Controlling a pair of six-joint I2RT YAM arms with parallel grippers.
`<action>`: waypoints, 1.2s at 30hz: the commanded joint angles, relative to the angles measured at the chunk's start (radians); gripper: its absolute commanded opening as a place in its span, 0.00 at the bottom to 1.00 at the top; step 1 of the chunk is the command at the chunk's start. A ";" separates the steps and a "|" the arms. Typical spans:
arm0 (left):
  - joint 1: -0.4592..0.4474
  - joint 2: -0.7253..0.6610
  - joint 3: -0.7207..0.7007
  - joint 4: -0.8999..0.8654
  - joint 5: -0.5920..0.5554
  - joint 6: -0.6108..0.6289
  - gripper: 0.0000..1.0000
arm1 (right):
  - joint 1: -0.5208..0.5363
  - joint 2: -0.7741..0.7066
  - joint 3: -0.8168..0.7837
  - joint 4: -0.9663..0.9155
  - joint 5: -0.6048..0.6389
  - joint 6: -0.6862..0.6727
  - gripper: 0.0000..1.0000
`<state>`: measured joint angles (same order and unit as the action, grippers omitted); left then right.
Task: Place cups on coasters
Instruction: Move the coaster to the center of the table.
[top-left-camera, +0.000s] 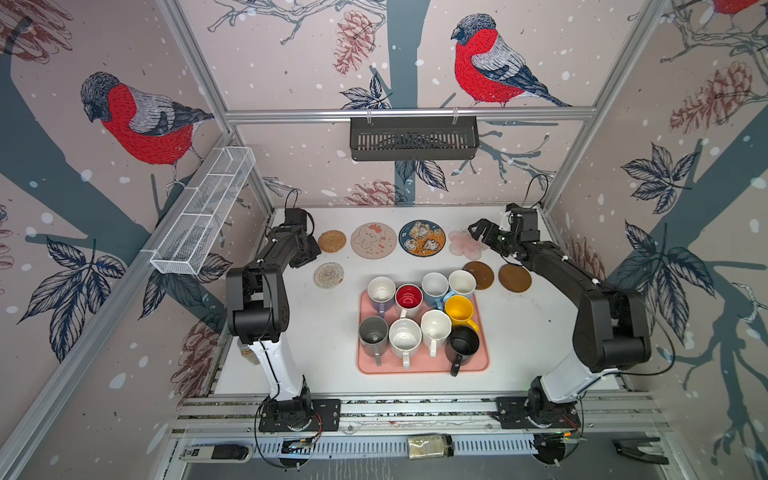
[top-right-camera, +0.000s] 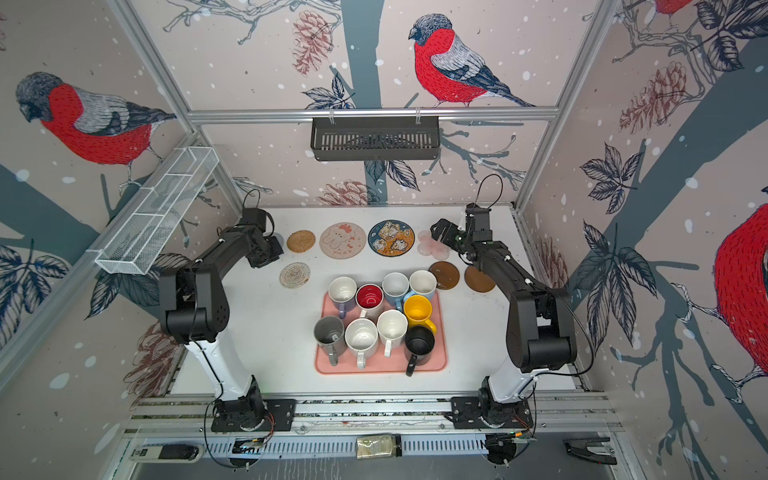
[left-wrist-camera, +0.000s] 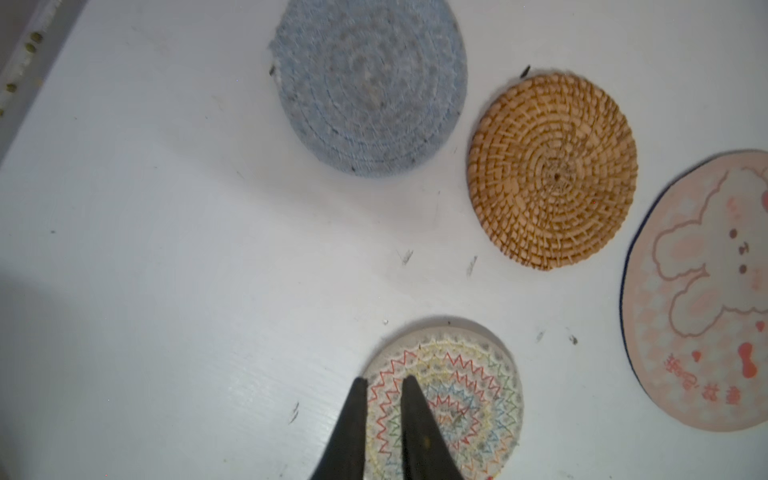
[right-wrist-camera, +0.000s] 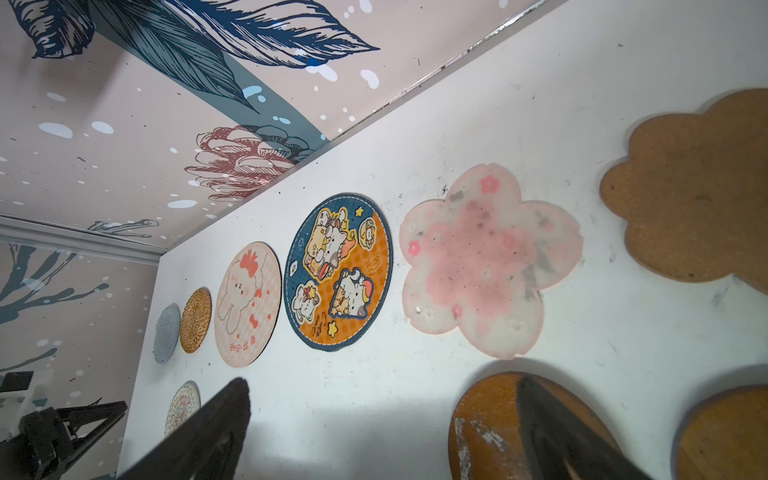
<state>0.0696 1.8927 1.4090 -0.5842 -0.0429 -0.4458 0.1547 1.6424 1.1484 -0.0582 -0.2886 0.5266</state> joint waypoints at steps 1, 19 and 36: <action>-0.029 -0.010 -0.047 0.043 0.024 -0.010 0.18 | 0.009 -0.008 -0.011 0.031 -0.016 0.000 1.00; -0.178 0.086 -0.105 0.154 0.041 -0.099 0.19 | 0.029 0.000 -0.020 0.006 0.023 -0.025 1.00; -0.392 0.172 0.023 0.193 0.107 -0.200 0.20 | 0.045 0.020 -0.003 -0.013 0.029 -0.030 1.00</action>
<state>-0.3099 2.0533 1.4086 -0.3511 0.0319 -0.6315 0.1978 1.6588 1.1351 -0.0650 -0.2722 0.5209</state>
